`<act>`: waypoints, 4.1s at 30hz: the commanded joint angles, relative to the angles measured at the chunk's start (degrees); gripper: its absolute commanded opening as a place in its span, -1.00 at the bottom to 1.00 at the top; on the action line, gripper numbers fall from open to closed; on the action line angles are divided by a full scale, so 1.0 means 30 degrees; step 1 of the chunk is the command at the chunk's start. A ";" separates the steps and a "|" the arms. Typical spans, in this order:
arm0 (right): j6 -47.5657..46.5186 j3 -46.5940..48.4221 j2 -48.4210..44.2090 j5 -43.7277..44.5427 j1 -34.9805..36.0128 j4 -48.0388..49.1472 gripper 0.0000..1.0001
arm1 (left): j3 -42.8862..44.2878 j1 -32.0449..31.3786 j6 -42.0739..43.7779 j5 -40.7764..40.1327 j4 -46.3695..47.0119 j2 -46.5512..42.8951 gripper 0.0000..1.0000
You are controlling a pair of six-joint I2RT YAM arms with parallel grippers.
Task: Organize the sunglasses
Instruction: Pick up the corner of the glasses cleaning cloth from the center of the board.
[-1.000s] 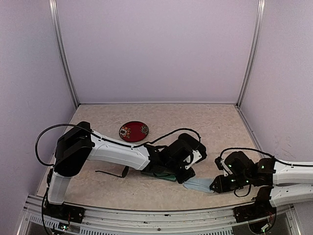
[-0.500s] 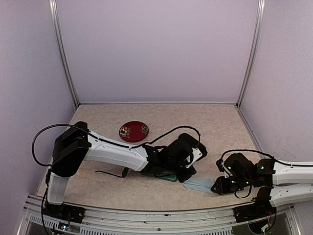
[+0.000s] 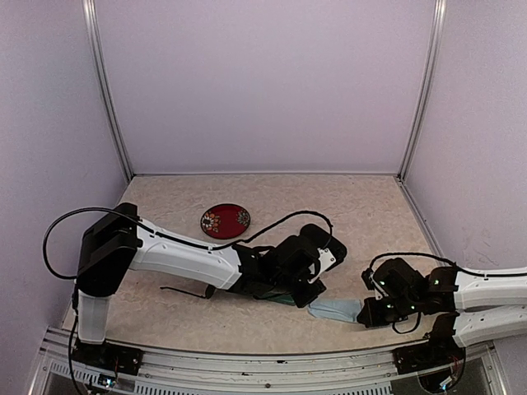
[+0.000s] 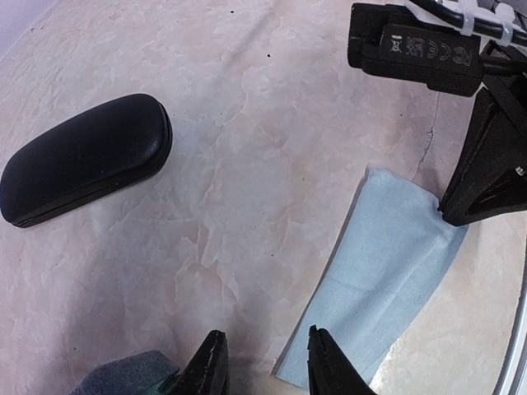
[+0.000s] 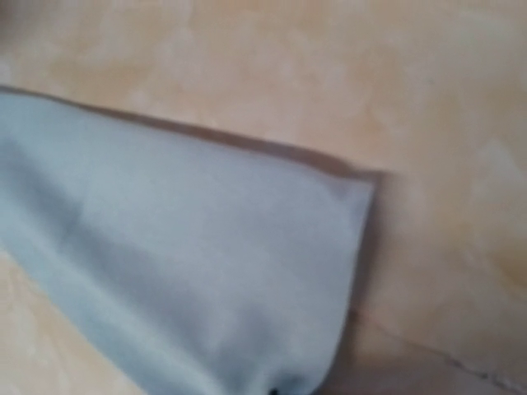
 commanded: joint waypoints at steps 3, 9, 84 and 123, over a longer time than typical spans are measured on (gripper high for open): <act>-0.0236 0.1150 -0.1246 0.0847 0.0182 -0.0244 -1.00 | -0.1517 -0.0171 -0.0115 -0.0328 0.1658 -0.1756 -0.35; -0.0511 0.1972 -0.1196 0.1168 0.0167 0.0078 -1.00 | -0.2631 -0.0487 0.0254 0.1211 0.2933 -0.2511 -0.32; -0.1381 0.1867 -0.1462 -0.0204 -0.2157 0.1918 -1.00 | -0.1878 -0.2935 0.2335 -0.3807 0.6788 0.2544 -0.43; -0.1766 0.1879 -0.0636 0.0806 -0.2489 0.2396 -1.00 | 0.0599 -0.0437 0.3810 0.0596 0.1445 0.1056 -1.00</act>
